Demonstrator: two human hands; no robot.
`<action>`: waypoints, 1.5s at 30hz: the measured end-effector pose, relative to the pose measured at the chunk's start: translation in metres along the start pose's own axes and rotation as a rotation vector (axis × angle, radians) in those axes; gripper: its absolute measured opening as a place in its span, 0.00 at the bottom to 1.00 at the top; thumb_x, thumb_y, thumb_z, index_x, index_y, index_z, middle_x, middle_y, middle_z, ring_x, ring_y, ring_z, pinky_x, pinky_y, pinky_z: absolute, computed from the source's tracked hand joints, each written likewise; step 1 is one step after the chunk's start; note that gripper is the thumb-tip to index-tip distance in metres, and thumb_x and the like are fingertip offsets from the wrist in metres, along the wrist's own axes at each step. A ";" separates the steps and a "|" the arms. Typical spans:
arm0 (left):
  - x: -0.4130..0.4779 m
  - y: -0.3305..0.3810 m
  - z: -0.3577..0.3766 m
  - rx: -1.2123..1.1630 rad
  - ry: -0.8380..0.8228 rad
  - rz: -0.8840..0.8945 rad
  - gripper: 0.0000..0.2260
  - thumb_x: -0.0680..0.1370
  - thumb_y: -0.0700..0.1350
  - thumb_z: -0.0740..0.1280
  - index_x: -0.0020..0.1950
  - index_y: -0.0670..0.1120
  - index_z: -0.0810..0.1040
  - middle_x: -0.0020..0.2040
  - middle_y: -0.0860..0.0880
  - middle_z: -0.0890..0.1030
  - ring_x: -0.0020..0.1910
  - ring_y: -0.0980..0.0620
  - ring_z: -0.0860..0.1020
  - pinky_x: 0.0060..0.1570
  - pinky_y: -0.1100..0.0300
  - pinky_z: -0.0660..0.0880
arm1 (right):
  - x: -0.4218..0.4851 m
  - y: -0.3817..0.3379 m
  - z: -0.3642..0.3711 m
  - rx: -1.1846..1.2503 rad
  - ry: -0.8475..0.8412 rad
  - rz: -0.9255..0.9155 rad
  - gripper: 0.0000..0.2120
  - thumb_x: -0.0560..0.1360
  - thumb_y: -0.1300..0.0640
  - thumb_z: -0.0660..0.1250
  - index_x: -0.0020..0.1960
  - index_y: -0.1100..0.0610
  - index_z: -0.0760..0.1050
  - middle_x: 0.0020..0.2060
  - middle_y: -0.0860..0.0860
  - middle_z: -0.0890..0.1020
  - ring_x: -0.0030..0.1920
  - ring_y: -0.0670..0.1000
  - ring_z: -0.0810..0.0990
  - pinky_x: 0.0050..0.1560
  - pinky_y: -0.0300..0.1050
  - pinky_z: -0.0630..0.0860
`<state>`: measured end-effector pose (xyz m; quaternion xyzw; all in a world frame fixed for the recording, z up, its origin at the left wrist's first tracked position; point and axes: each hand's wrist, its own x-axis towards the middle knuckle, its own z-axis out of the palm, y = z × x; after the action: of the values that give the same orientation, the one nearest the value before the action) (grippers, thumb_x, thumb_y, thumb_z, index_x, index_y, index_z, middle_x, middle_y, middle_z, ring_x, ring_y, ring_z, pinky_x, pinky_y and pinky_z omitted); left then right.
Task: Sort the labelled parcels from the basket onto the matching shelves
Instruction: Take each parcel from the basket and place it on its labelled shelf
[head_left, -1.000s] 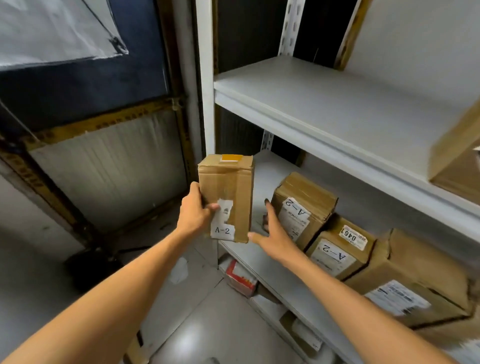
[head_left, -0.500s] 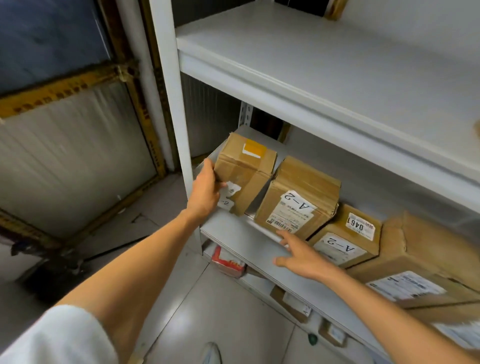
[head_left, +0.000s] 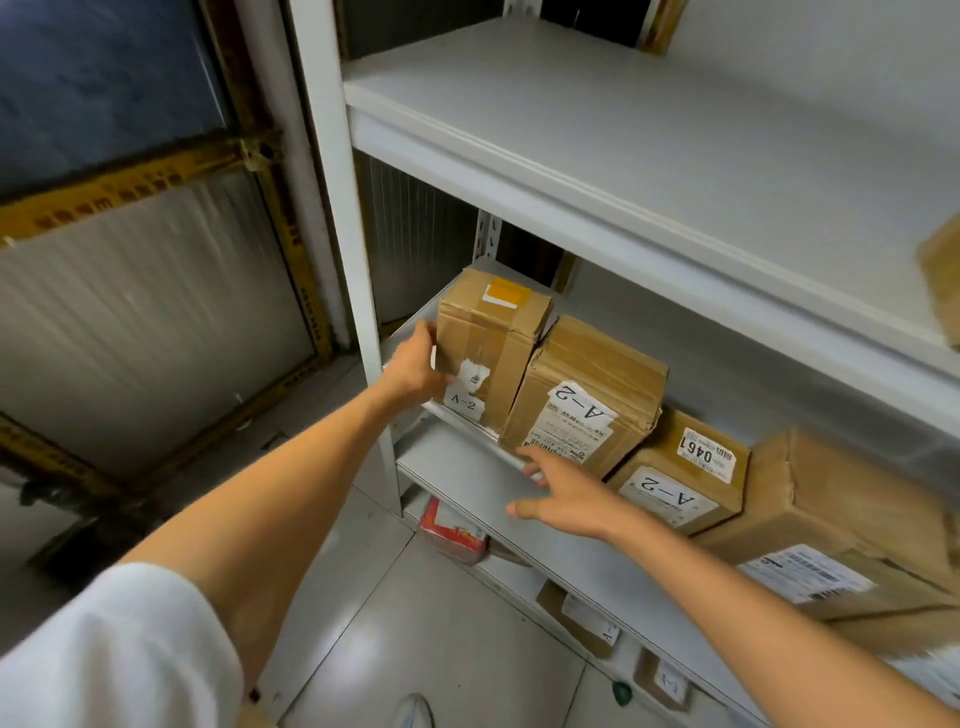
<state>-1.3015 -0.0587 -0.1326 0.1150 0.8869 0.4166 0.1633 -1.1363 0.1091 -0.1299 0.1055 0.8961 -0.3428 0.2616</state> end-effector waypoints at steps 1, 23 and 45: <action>-0.004 0.000 -0.004 0.061 -0.019 -0.003 0.30 0.73 0.37 0.73 0.70 0.42 0.62 0.68 0.43 0.71 0.67 0.43 0.70 0.63 0.50 0.71 | 0.000 -0.003 -0.002 -0.011 0.000 -0.014 0.37 0.73 0.51 0.71 0.76 0.52 0.56 0.69 0.52 0.68 0.68 0.53 0.68 0.68 0.51 0.68; -0.427 0.040 -0.013 0.424 0.509 -0.656 0.19 0.72 0.52 0.70 0.59 0.47 0.71 0.54 0.47 0.78 0.51 0.45 0.77 0.49 0.51 0.75 | -0.150 -0.133 0.085 -0.589 -0.235 -1.025 0.32 0.73 0.51 0.71 0.73 0.57 0.64 0.68 0.56 0.71 0.68 0.54 0.70 0.65 0.47 0.69; -0.988 0.138 0.333 -0.160 1.061 -1.656 0.13 0.76 0.50 0.69 0.54 0.45 0.73 0.50 0.45 0.77 0.51 0.43 0.76 0.46 0.52 0.73 | -0.643 0.003 0.379 -1.281 -1.079 -1.917 0.30 0.76 0.49 0.68 0.73 0.56 0.62 0.70 0.53 0.68 0.68 0.54 0.68 0.65 0.47 0.68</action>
<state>-0.2546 -0.0744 -0.0338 -0.7553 0.6148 0.2268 -0.0081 -0.4441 -0.1484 -0.0220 -0.8788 0.3979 0.0993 0.2441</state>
